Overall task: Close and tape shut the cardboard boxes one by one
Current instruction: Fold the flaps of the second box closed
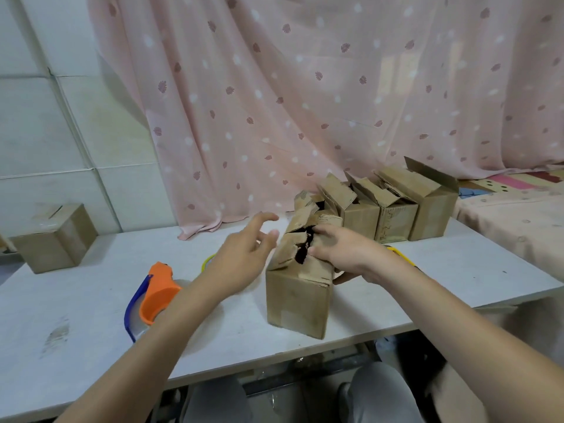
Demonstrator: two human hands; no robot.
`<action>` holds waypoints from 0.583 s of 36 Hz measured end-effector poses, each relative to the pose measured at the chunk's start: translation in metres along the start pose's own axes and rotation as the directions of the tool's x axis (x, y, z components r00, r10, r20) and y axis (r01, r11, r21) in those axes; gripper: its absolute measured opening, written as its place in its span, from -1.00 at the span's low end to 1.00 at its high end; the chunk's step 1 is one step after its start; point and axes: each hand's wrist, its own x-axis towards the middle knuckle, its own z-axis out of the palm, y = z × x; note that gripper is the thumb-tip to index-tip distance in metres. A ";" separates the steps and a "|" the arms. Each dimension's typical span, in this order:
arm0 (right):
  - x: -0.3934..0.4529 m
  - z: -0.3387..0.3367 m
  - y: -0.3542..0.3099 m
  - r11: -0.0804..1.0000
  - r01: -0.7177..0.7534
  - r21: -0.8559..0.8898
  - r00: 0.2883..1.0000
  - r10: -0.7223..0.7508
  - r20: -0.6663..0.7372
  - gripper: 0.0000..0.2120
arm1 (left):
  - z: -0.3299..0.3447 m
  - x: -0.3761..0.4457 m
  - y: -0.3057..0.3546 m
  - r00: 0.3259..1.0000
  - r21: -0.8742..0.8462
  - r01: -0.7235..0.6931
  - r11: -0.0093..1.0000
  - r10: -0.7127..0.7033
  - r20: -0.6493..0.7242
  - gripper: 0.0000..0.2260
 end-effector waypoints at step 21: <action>0.048 -0.056 -0.017 0.949 0.238 -0.208 0.852 -0.101 0.513 -0.26 | 0.002 0.028 -0.015 0.914 0.303 -0.302 0.904 0.184 0.363 -0.31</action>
